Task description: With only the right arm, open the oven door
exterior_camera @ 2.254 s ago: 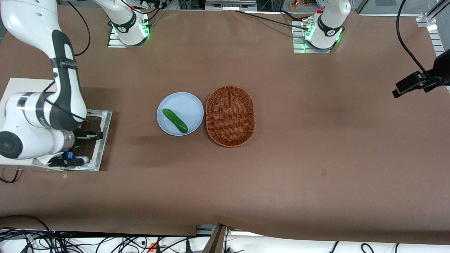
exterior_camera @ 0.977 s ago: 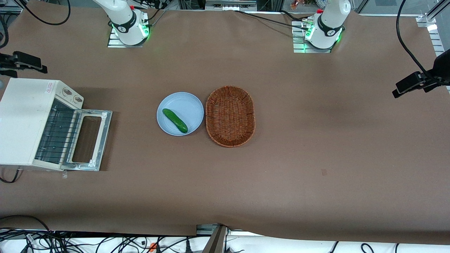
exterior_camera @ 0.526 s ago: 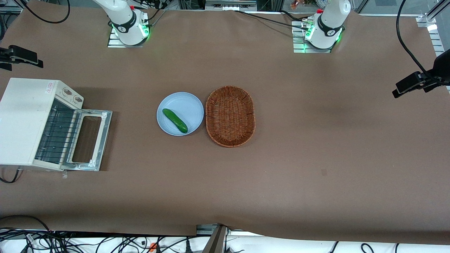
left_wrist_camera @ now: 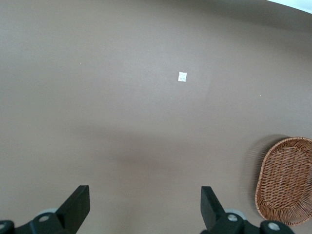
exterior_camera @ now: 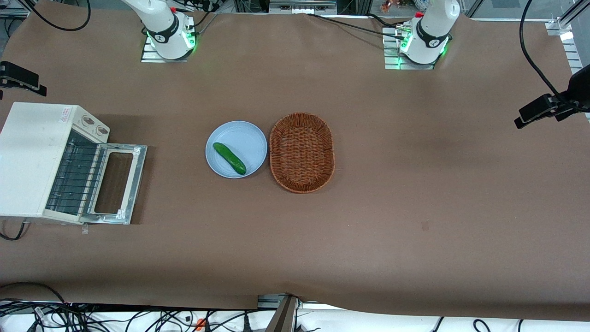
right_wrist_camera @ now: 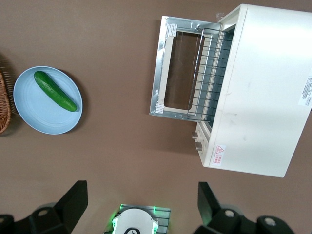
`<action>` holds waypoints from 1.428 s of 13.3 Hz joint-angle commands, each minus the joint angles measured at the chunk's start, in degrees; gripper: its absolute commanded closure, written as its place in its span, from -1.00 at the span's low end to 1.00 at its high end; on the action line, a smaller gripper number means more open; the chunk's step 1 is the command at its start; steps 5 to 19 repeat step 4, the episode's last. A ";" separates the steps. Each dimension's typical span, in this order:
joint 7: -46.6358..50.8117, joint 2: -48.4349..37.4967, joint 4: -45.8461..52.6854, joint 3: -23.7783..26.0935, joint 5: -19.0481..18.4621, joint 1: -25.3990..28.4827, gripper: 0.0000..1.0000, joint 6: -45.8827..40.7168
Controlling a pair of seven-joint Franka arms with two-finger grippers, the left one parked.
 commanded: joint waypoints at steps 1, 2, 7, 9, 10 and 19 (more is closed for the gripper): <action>0.89 0.68 1.61 0.11 -0.80 -0.02 -1.00 -0.07; 0.89 0.77 1.61 0.11 -0.80 -0.10 -1.00 0.02; 0.89 0.77 1.52 0.02 -0.72 -0.28 -1.00 0.54; 0.89 0.77 1.52 0.02 -0.72 -0.28 -1.00 0.54; 0.89 0.77 1.52 0.02 -0.72 -0.28 -1.00 0.54; 0.89 0.77 1.52 0.02 -0.72 -0.28 -1.00 0.54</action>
